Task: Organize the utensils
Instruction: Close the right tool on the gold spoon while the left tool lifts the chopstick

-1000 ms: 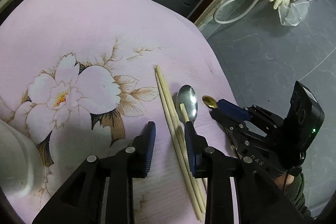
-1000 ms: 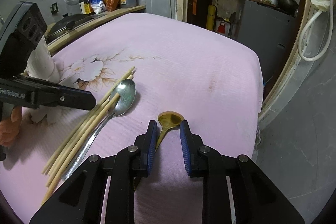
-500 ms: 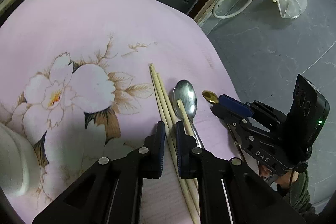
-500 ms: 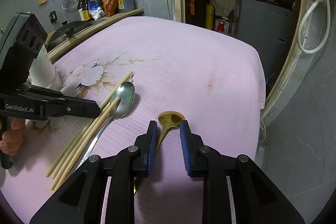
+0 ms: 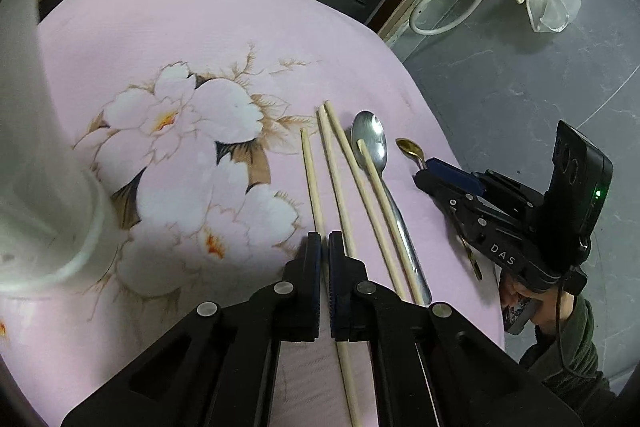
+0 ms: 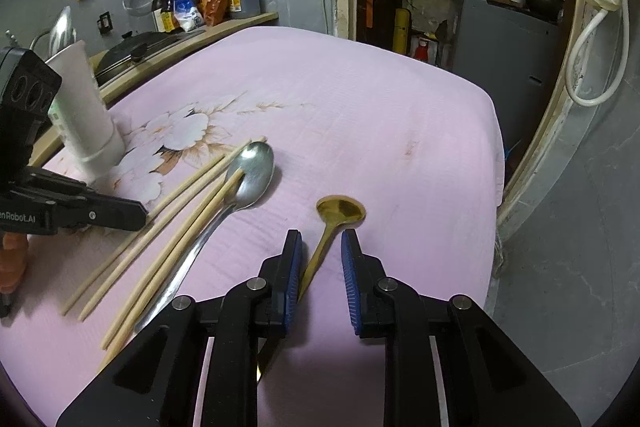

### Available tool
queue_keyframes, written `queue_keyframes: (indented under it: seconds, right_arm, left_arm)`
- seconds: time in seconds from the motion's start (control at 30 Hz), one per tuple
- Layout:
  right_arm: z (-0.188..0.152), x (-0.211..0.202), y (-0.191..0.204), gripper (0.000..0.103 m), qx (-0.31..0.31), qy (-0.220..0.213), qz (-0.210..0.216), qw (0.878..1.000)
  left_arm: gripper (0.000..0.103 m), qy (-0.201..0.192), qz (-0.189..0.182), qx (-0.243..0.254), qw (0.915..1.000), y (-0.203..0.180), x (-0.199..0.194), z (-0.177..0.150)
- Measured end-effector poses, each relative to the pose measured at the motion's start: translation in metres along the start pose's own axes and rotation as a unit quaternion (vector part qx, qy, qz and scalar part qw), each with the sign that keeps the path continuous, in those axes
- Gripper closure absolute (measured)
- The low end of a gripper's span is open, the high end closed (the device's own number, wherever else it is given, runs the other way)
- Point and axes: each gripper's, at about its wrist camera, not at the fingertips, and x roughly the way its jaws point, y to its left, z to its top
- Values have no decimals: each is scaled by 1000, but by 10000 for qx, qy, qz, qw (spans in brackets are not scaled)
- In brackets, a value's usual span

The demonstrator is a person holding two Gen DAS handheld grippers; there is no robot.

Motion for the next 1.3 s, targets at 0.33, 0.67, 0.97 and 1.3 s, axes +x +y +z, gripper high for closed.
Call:
queue_keyframes:
  seconds: [0.33,0.67,0.97,1.3]
  right_arm:
    - [4,0,5,86,-71,223,-90,9997]
    - [24,16,2,70,-324,649,-272,9970]
    - [28,22,0,67,-409,745,-227,9961]
    - [29,22,-4,78,-215,783,-12,9967]
  left_arm:
    - [101,61,852,481,9952,-13,-8,-5]
    - [75,572,1310,972,9850,-25,7,6]
    - [74,654,1356,1257,9806,-33,14,-4]
    - [101,630,1289,1118,9833,-27,15,5]
